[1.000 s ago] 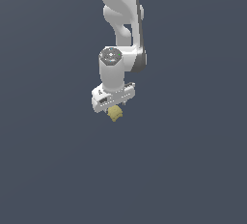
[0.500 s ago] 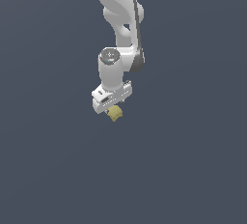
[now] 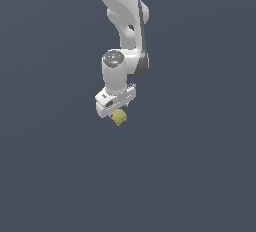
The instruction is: Pick up the object and move it to a goal position.
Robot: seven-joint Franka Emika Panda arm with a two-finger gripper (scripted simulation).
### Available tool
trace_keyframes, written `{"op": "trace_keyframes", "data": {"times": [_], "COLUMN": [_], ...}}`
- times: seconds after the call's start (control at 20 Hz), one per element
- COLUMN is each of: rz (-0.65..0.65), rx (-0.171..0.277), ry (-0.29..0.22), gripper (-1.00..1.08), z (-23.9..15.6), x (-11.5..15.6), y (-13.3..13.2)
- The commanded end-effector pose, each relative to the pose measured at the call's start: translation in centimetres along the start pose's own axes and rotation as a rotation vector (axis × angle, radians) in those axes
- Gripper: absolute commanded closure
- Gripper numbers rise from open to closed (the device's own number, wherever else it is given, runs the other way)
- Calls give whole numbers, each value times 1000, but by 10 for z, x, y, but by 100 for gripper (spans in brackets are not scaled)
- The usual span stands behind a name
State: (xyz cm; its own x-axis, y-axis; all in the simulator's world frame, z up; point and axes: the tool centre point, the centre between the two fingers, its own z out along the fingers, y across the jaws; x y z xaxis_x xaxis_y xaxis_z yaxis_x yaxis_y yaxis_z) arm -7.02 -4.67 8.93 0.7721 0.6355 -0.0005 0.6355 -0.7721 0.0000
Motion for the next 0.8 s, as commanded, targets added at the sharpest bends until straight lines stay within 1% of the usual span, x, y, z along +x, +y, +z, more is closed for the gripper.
{"op": "trace_keyframes", "data": {"times": [0.0, 0.45, 0.7, 0.75], "rz": [-1, -4, -5, -5], "rx": [0, 0, 0, 0], "ry": [0, 0, 0, 0], "gripper": [-92, -92, -92, 108], "z": [4, 42, 49, 49], "x": [0, -1, 0, 0], "y": [0, -1, -1, -1]}}
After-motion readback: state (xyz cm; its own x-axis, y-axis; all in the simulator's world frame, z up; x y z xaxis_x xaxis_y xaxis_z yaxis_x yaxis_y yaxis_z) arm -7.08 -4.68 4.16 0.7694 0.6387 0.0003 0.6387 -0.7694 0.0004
